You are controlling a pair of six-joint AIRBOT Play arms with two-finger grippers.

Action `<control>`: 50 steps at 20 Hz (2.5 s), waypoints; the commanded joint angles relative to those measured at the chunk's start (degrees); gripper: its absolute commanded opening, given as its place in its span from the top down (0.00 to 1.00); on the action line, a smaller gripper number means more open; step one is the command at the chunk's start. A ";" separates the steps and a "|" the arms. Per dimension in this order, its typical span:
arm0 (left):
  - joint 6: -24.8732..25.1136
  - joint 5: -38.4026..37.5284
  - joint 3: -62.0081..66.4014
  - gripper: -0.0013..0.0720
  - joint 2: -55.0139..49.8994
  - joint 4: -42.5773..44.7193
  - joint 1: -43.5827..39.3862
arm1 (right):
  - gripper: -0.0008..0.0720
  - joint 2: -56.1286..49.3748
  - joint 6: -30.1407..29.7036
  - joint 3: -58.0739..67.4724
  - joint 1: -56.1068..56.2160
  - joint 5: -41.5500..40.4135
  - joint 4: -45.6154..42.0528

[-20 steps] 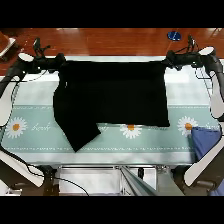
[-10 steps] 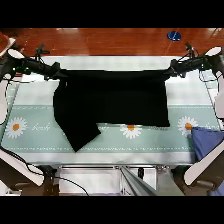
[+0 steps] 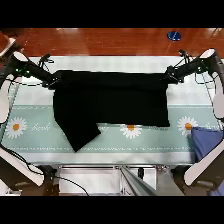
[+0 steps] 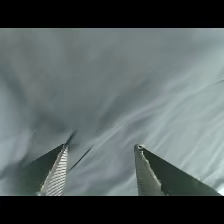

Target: Fold the shirts.

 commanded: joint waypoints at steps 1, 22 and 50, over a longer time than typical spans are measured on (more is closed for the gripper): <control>-2.47 -6.12 -1.90 0.29 4.07 6.21 2.45 | 0.43 3.87 3.63 -0.63 -2.62 3.85 -8.04; 7.65 22.97 -70.64 0.29 43.54 -12.22 9.31 | 0.43 53.02 -7.80 -68.59 -6.67 -25.00 11.61; 8.13 26.60 -70.44 0.96 41.92 -14.51 0.90 | 0.91 45.70 -7.19 -76.17 -6.67 -25.64 11.47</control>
